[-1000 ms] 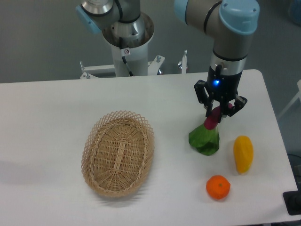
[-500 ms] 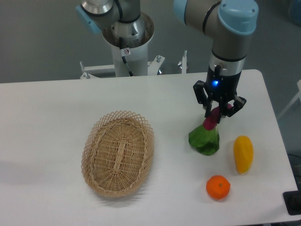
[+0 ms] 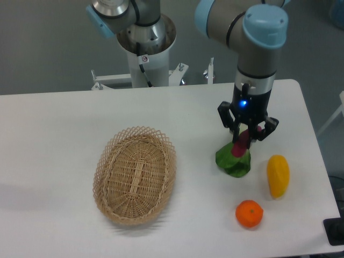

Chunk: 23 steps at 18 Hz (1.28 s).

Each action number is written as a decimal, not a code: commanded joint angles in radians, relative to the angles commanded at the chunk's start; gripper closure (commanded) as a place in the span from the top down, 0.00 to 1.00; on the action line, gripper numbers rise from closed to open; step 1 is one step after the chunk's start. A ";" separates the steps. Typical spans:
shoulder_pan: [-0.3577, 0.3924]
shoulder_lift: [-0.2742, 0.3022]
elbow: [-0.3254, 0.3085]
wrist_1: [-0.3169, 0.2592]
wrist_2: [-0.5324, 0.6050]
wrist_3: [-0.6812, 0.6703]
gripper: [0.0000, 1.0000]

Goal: Place the sweet potato on the table
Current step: 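Carry the sweet potato toward the table beside the orange and lower it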

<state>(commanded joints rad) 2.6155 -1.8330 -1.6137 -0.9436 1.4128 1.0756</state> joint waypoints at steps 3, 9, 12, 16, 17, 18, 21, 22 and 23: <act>-0.035 -0.046 -0.009 0.048 0.002 -0.078 0.30; -0.097 -0.182 -0.005 0.183 0.009 -0.152 0.30; -0.111 -0.250 0.030 0.193 0.014 -0.149 0.30; -0.134 -0.322 0.055 0.224 0.017 -0.149 0.30; -0.134 -0.328 0.052 0.230 0.017 -0.148 0.30; -0.134 -0.340 0.054 0.230 0.017 -0.148 0.30; -0.149 -0.370 0.060 0.232 0.052 -0.148 0.30; -0.156 -0.373 0.060 0.232 0.072 -0.148 0.30; -0.161 -0.376 0.060 0.232 0.081 -0.148 0.31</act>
<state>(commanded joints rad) 2.4544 -2.2089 -1.5539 -0.7118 1.4940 0.9281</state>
